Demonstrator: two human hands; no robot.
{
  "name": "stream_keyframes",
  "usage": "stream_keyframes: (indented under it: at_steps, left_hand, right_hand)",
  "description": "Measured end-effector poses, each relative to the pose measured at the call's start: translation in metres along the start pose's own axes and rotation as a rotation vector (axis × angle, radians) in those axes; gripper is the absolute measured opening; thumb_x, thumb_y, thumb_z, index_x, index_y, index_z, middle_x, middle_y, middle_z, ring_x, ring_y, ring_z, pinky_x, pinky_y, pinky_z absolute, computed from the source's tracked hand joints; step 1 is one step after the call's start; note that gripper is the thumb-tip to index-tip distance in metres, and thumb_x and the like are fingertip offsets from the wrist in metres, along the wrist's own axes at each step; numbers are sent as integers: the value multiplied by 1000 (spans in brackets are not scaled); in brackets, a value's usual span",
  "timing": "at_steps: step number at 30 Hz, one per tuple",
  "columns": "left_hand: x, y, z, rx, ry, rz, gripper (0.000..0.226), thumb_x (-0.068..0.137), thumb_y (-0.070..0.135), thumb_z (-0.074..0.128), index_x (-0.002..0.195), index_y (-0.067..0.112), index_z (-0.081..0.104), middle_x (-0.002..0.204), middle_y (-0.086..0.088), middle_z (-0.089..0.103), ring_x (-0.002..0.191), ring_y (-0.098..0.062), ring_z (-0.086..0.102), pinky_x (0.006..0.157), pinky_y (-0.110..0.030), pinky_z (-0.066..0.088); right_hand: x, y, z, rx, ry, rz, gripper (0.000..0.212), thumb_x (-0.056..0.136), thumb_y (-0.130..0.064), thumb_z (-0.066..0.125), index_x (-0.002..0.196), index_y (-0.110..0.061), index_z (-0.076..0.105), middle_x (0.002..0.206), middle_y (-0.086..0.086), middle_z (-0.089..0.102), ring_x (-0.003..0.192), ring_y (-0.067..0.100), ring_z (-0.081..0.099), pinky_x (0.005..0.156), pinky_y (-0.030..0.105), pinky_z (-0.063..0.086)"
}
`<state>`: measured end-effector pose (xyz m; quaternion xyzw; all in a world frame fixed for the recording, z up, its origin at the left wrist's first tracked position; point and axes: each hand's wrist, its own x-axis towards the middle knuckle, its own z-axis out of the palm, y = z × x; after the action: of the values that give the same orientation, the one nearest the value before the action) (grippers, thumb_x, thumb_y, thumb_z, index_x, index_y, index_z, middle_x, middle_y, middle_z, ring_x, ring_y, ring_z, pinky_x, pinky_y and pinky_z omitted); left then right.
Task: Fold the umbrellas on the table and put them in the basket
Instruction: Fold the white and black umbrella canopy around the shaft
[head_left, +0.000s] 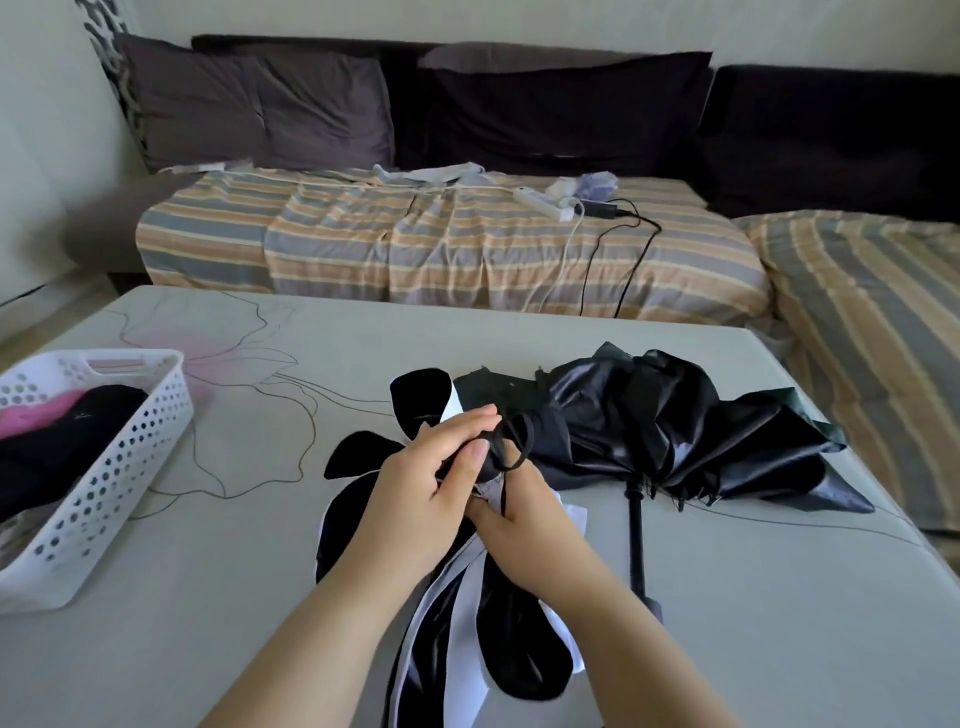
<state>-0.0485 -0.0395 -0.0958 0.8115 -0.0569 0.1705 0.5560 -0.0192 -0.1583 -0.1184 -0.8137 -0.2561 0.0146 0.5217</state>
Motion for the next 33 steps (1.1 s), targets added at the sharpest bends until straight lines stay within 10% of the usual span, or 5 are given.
stream_keyframes:
  at_steps: [9,13,20,27,33]
  left_hand:
    - [-9,-11,-23,340,4,-50,30,75,58,38,88,39,58,90,10,47,91,-1,46,77,-16,38]
    - [-17,3,-38,366,-95,-339,20,83,49,52,79,30,57,69,8,57,64,-3,55,58,-18,40]
    - [-18,4,-30,-141,-120,-898,27,91,29,61,94,4,50,84,-14,61,58,-28,68,69,-39,60]
    - [-23,5,-23,-336,98,-686,43,70,26,75,108,32,56,90,-5,63,81,-22,68,78,-38,52]
    - [-29,21,-4,-215,90,-454,32,90,18,61,104,42,44,80,10,52,61,11,54,60,-8,39]
  right_hand:
    - [-3,2,11,-248,-70,42,53,65,-52,64,115,-39,50,107,-24,54,109,3,49,98,34,41]
    - [-11,10,1,-332,-162,54,72,66,-45,76,130,-47,43,130,-26,42,128,3,30,112,33,24]
    - [-8,17,19,-542,-165,-185,51,68,-10,53,114,-30,60,114,-7,59,110,19,49,98,56,39]
    - [-9,-9,-6,-194,-49,-63,71,73,-21,52,134,-53,36,149,-26,30,146,0,0,117,36,4]
    - [-2,-36,-16,143,413,406,69,83,-48,64,143,-36,30,136,-17,29,128,2,36,104,30,34]
